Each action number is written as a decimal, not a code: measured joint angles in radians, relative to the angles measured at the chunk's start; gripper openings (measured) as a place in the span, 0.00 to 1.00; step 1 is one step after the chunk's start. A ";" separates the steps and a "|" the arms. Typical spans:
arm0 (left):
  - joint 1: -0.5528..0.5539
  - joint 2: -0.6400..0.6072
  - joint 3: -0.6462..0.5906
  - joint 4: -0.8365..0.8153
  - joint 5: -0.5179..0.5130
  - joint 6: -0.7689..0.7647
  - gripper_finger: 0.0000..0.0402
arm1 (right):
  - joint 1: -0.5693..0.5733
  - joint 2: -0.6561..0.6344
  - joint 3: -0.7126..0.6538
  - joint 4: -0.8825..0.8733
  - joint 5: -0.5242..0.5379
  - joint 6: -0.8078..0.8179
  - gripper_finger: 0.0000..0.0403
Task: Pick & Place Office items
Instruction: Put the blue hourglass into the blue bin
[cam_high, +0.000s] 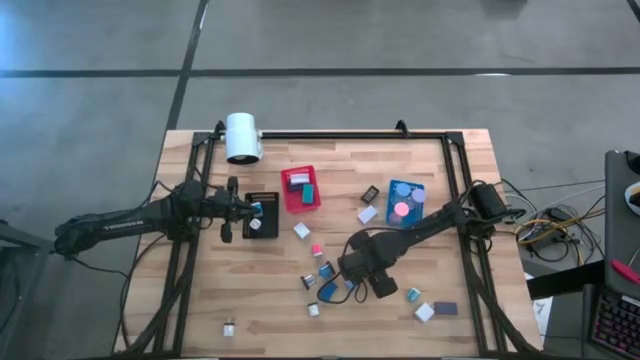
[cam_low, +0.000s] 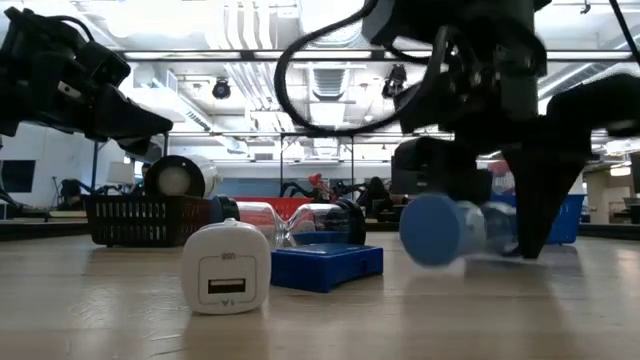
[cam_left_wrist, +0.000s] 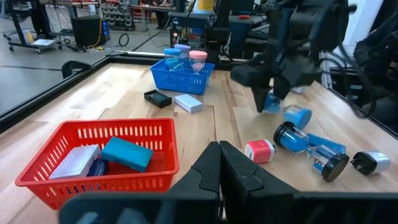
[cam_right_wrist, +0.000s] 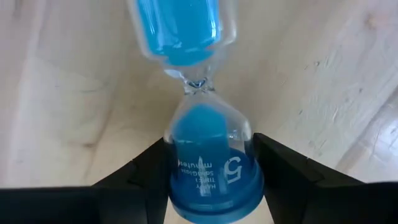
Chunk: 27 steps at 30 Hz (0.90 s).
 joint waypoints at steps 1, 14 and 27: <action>0.000 0.000 0.000 0.000 0.000 0.000 0.01 | 0.000 -0.018 -0.001 0.001 0.000 0.007 0.47; -0.001 0.000 0.000 0.008 -0.002 -0.027 0.01 | -0.106 -0.412 -0.172 0.402 0.034 0.036 0.47; -0.001 0.001 0.000 0.048 -0.130 -0.066 0.05 | -0.324 -0.511 -0.388 0.508 0.107 0.259 0.47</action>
